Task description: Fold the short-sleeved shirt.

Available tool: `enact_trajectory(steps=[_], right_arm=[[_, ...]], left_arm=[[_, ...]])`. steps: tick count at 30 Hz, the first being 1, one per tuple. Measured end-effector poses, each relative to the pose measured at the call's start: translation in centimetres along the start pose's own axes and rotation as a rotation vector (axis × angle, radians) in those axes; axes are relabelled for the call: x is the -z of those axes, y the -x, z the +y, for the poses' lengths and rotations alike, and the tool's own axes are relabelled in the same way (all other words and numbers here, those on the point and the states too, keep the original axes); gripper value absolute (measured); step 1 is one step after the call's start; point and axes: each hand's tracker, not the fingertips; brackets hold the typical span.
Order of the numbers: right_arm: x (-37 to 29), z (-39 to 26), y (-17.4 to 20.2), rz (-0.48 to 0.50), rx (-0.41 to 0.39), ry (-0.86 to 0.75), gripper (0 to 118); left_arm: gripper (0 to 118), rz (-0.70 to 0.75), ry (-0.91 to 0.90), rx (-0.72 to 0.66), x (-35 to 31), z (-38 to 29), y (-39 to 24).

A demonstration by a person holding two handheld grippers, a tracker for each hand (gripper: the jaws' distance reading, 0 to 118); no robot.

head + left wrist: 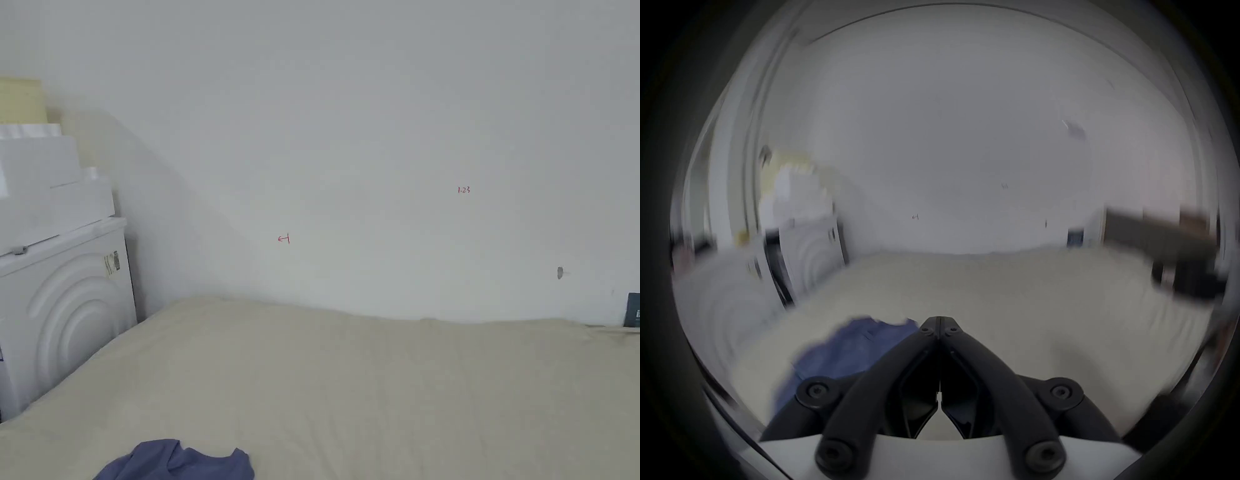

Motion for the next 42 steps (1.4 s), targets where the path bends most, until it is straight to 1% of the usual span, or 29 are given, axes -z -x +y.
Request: enact_trajectory(steps=[1, 2, 4, 5, 6, 7, 8, 9, 10, 11, 12, 14, 15, 16, 18, 19, 20, 23, 24, 27, 29, 30, 31, 33, 34, 36, 37, 40, 42], right_arm=[[0.2, 0.2, 0.4, 0.014, -0.146, 0.021, 1], [0.3, 0.2, 1.0, 0.020, -0.338, 0.035, 1], [0.6, -2.0, 3.0, -0.047, -0.912, 0.067, 1], [0.8, -3.7, 3.6, -0.074, -1.158, 0.072, 1], [0.9, -5.9, 3.8, -0.085, -1.395, 0.065, 2], [0.9, -8.0, 3.7, -0.055, -1.618, 0.059, 2], [1.0, -9.2, 3.6, -0.044, -1.707, 0.058, 2], [0.9, -10.5, 3.7, -0.048, -1.737, 0.059, 1], [0.9, -10.9, 3.8, -0.032, -1.642, 0.058, 2], [0.9, -10.7, 4.0, -0.036, -1.510, 0.079, 2], [1.2, -9.6, 4.2, -0.071, -1.307, 0.115, 1], [1.3, -6.3, 3.7, -0.099, -0.839, 0.145, 1], [1.2, -4.7, 2.8, -0.100, -0.577, 0.153, 2], [0.9, -3.1, 1.3, -0.094, -0.261, 0.151, 1], [-0.2, -2.0, -2.3, -0.033, 0.303, 0.133, 1], [-1.1, -2.6, -3.8, 0.003, 0.500, 0.081, 1], [-1.6, -3.4, -4.2, 0.028, 0.521, 0.061, 1], [-2.0, -4.6, -4.0, -0.065, 0.266, 0.079, 1], [-2.1, -4.4, -3.6, -0.044, 0.242, 0.085, 1], [-2.1, -3.9, -3.5, -0.021, 0.288, 0.094, 1], [-1.9, -3.8, -3.4, -0.009, 0.274, 0.105, 1], [-1.9, -3.8, -3.2, -0.012, 0.250, 0.117, 1], [-1.8, -3.9, -3.1, -0.009, 0.234, 0.126, 1], [-1.9, -3.6, -2.3, 0.001, 0.235, 0.138, 1], [-1.9, -3.8, -2.2, 0.006, 0.242, 0.149, 1], [-1.6, -4.1, -2.0, 0.016, 0.248, 0.169, 1], [-1.3, -4.5, -1.8, 0.019, 0.245, 0.178, 1], [-0.1, -5.2, -1.3, 0.012, 0.232, 0.240, 1], [0.8, -5.6, -1.2, 0.023, 0.243, 0.268, 1]], left_arm=[[0, 0.021, 0.001, 0.216, 0.2, -0.2, -0.9], [0, 0.030, -0.011, 0.451, 0.3, -0.8, -1.8], [0, 0.055, -0.040, 1.015, 0.5, -4.1, -3.5], [0, 0.069, -0.040, 1.221, 0.7, -5.8, -3.8], [0, 0.070, -0.049, 1.376, 0.8, -7.5, -3.8], [0, -0.010, -0.021, 1.464, 0.6, -8.9, -3.6], [0, -0.067, -0.014, 1.502, 0.5, -9.6, -3.5], [0, -0.112, 0.000, 1.534, 0.4, -10.2, -3.4], [0, -0.079, -0.001, 1.498, 0.5, -10.5, -3.3], [0, -0.041, 0.003, 1.435, 0.6, -10.4, -3.2], [0, 0.003, 0.004, 1.270, 0.6, -9.3, -3.0], [0, 0.072, 0.038, 0.747, 0.6, -5.8, -1.9], [0, 0.072, 0.061, 0.436, 0.7, -4.1, -0.4], [0, 0.043, 0.096, 0.116, 0.7, -2.8, 1.6], [0, -0.118, 0.125, -0.431, 0.7, -3.4, 5.8], [0, -0.195, 0.120, -0.657, 0.8, -4.4, 7.2], [0, -0.209, 0.121, -0.714, 0.7, -5.2, 7.3], [0, -0.086, 0.157, -0.429, 0.3, -5.8, 6.5], [0, -0.079, 0.162, -0.424, 0.2, -6.0, 6.7], [1, -0.114, 0.168, -0.501, 0.4, -6.4, 7.6], [6, -0.097, 0.174, -0.445, 0.9, -6.6, 7.8], [13, -0.069, 0.189, -0.402, 1.3, -6.6, 8.0], [25, -0.055, 0.199, -0.374, 2.0, -6.6, 8.3], [55, -0.048, 0.219, -0.325, 3.8, -6.7, 9.2], [77, -0.059, 0.250, -0.287, 5.2, -6.7, 9.7], [97, -0.063, 0.298, -0.240, 8.0, -6.6, 10.6], [103, -0.053, 0.297, -0.213, 9.7, -6.7, 11.0], [103, -0.032, 0.349, -0.143, 16.0, -6.9, 12.5], [103, -0.047, 0.380, -0.152, 20.3, -7.1, 13.8]])
